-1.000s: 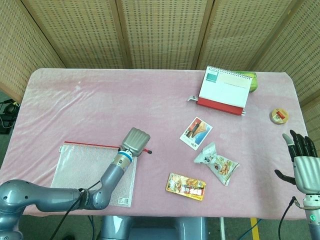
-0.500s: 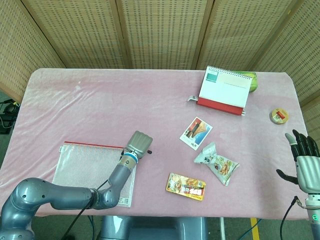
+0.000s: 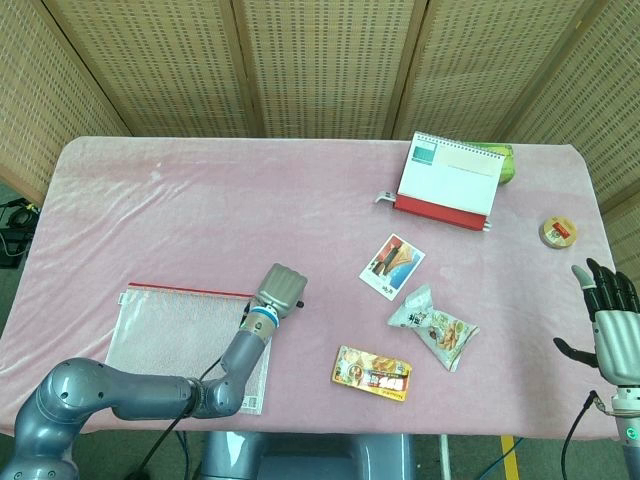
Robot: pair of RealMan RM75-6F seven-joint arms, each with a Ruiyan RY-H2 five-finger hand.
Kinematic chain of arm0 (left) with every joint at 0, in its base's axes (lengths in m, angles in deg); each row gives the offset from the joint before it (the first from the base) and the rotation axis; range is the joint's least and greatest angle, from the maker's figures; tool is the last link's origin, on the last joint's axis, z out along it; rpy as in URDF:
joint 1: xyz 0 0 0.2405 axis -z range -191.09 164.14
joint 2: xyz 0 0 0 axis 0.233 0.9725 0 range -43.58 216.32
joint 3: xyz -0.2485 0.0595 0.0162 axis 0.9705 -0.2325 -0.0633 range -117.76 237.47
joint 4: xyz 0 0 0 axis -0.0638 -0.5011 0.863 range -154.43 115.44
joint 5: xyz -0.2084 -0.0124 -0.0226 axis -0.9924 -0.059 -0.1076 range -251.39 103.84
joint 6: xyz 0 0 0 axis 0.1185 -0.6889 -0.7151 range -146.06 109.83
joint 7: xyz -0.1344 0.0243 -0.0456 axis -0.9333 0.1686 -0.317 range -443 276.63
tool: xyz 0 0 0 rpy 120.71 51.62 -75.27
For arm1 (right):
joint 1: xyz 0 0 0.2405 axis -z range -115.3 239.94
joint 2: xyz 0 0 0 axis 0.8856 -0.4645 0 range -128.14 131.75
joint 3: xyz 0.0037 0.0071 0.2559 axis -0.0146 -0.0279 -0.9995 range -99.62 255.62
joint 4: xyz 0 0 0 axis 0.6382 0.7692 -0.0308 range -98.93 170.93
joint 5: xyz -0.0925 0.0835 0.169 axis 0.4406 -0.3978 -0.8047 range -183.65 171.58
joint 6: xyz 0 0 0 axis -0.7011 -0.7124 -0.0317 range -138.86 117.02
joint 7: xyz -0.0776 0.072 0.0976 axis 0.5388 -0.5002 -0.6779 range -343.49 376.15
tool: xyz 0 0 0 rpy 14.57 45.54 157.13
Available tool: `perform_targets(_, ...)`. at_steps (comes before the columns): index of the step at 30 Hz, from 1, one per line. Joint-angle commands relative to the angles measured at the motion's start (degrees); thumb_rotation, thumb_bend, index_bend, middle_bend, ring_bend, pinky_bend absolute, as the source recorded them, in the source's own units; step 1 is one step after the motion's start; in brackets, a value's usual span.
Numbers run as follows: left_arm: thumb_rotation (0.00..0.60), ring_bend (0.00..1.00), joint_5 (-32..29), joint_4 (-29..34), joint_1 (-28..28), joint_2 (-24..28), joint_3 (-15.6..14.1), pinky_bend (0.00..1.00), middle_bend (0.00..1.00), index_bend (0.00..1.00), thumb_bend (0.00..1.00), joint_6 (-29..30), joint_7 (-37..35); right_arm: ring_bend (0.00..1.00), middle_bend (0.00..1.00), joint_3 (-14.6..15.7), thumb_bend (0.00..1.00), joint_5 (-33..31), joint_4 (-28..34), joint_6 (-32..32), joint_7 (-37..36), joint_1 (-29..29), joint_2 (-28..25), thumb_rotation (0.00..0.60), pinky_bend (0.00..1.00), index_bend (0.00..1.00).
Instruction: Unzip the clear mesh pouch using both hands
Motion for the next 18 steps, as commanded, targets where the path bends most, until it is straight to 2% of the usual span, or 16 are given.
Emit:
perform_targets(1,0.6,0.87,-0.03,-0.24,0.06,-0.27,-0.01,1.0,0.96,0.51,0.38,-0.02,-0.22,0.0,0.0,0.0,0.0,-0.02,-0.04,0.0,-0.2,0.03,-0.05,0.6,0.0,0.0)
perform_targets(10,0.6,0.87,-0.63,-1.11,0.37,-1.28,-0.24,1.0,0.96,0.54,0.39,0.77,0.36,0.0,0.0,0.0,0.0,0.08,-0.07,0.08,-1.0,0.1,-0.32,0.6,0.0,0.0)
perform_targets(18,0.6,0.87,-2.31,-1.72,0.4,-1.52,-0.25,1.0,0.96,0.56,0.45,1.03,1.4,0.0,0.0,0.06,0.0,0.21,-0.07,0.1,-1.53,0.14,-0.5,0.6,0.0,0.0)
